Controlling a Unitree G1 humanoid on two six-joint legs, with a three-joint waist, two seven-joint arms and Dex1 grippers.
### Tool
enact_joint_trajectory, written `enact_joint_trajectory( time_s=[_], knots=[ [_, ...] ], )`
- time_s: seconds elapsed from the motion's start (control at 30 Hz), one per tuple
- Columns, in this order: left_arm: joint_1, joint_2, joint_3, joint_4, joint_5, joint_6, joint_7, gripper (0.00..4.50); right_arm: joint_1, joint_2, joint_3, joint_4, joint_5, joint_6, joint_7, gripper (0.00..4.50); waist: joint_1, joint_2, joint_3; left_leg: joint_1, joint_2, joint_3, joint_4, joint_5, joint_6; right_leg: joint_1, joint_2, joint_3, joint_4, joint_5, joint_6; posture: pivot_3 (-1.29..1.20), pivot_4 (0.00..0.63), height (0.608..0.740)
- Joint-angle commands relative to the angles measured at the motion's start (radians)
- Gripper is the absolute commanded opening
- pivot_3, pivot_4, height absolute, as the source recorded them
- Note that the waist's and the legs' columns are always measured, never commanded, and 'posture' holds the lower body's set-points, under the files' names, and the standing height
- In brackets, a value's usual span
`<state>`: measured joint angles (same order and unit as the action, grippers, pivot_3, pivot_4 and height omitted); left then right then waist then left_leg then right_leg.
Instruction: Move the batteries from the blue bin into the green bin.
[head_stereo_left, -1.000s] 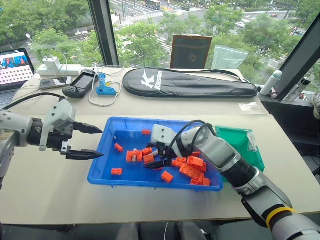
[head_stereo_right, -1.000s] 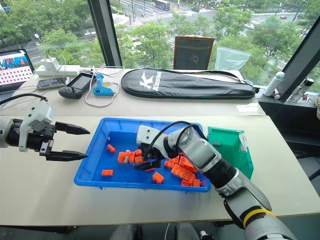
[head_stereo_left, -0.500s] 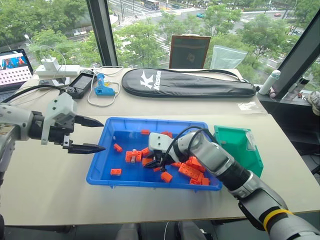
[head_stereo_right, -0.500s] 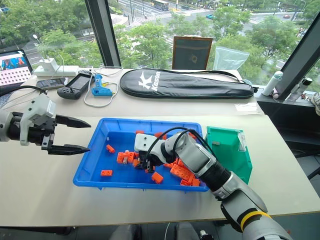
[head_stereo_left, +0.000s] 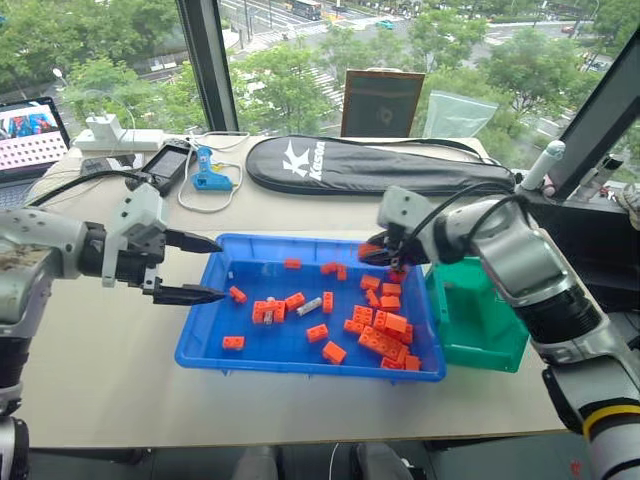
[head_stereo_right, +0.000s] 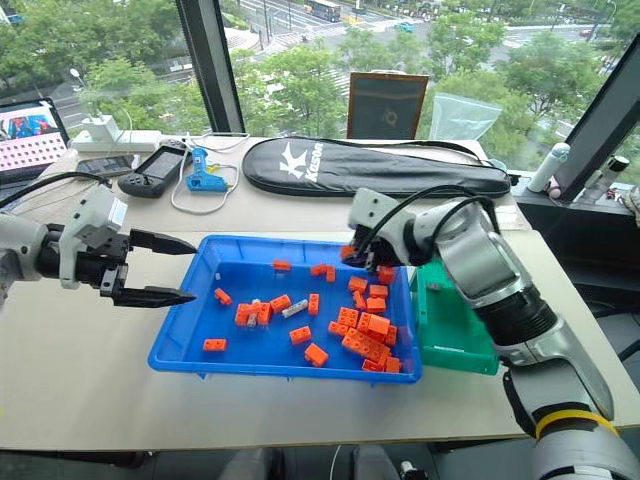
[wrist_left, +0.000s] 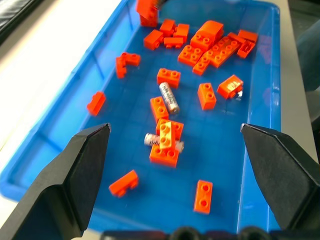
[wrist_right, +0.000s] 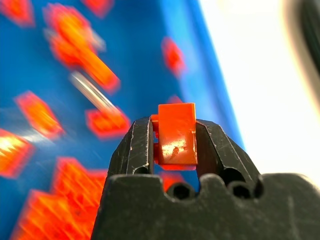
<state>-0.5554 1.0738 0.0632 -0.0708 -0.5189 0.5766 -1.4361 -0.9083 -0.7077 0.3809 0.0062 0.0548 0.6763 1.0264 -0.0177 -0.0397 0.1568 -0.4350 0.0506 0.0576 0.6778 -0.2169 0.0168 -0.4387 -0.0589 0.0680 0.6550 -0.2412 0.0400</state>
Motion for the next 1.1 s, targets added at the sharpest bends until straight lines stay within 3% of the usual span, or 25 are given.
enact_joint_trajectory(
  time_s=[0.03,0.2,0.23,0.37,0.5,0.63,1.1],
  knots=[
    [-0.033,-0.007,0.005,-0.025,-0.014,0.002,0.006,4.50,0.015,0.000,0.000,0.004,-0.046,-0.064,-0.022,2.66,-0.005,0.000,0.000,0.000,0.000,0.000,0.000,0.000,0.000,0.000,0.000,0.000,0.001,0.000,0.000,0.00,0.150,0.740],
    [-0.048,-0.018,-0.008,-0.012,-0.002,-0.005,0.002,4.50,0.021,0.029,-0.032,-0.056,-0.029,-0.035,-0.020,4.41,-0.009,0.000,0.000,0.000,0.000,0.000,0.000,0.000,0.000,-0.001,0.001,0.001,0.001,0.000,0.000,0.00,0.150,0.740],
    [-0.050,-0.019,-0.010,-0.011,-0.001,-0.006,0.001,4.50,0.024,0.041,-0.041,-0.079,-0.005,-0.008,-0.010,4.47,-0.009,0.000,0.000,0.000,0.000,0.000,0.000,0.000,0.000,-0.001,0.001,0.001,0.001,0.000,0.000,0.00,0.150,0.740],
    [-0.057,-0.028,-0.020,-0.003,0.007,-0.014,0.002,4.50,0.071,0.094,-0.017,-0.198,0.085,0.055,0.044,4.47,-0.005,0.000,0.000,0.000,0.000,-0.001,0.000,0.000,0.000,0.000,0.001,0.001,0.001,0.000,0.000,0.00,0.150,0.740],
    [-0.060,-0.036,-0.022,-0.004,0.006,-0.024,0.000,4.50,0.105,0.143,0.018,-0.187,0.084,0.054,0.027,4.47,0.001,0.000,0.000,0.000,0.000,-0.001,0.001,0.000,0.000,0.000,0.000,0.000,0.001,0.000,0.000,0.00,0.150,0.740],
    [-0.039,-0.025,-0.007,-0.032,-0.012,-0.013,-0.004,4.50,0.130,0.225,0.060,-0.077,0.066,0.009,0.001,4.47,0.002,0.000,0.000,0.000,0.000,-0.001,0.001,0.000,0.000,0.001,0.001,0.000,0.002,0.000,0.000,0.00,0.150,0.740],
    [0.006,-0.008,0.027,-0.100,-0.043,0.017,0.016,4.50,0.101,0.296,0.081,0.142,0.011,-0.109,0.008,4.47,-0.001,0.000,0.000,0.000,0.000,-0.001,0.001,0.000,0.000,0.000,0.001,0.000,0.002,0.000,0.000,0.00,0.150,0.740]
  ],
)
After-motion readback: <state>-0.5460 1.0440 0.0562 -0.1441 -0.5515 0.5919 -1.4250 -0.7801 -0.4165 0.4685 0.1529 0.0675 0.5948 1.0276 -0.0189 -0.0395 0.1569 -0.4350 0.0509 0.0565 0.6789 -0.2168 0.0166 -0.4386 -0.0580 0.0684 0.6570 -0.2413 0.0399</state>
